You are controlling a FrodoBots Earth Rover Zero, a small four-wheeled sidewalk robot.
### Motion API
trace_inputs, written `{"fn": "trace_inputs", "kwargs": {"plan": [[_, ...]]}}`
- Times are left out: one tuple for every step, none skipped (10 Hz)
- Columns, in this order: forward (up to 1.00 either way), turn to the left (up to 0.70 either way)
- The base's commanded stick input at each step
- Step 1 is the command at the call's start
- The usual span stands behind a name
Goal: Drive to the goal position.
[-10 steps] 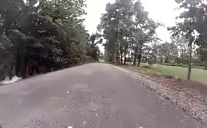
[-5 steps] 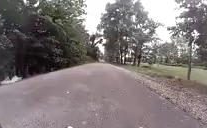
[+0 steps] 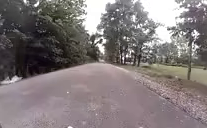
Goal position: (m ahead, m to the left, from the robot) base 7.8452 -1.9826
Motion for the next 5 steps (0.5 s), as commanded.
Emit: {"fn": "trace_inputs", "kwargs": {"plan": [[0.06,0.01],[0.06,0.01],[0.06,0.01],[0.06,0.01],[0.06,0.01]]}}
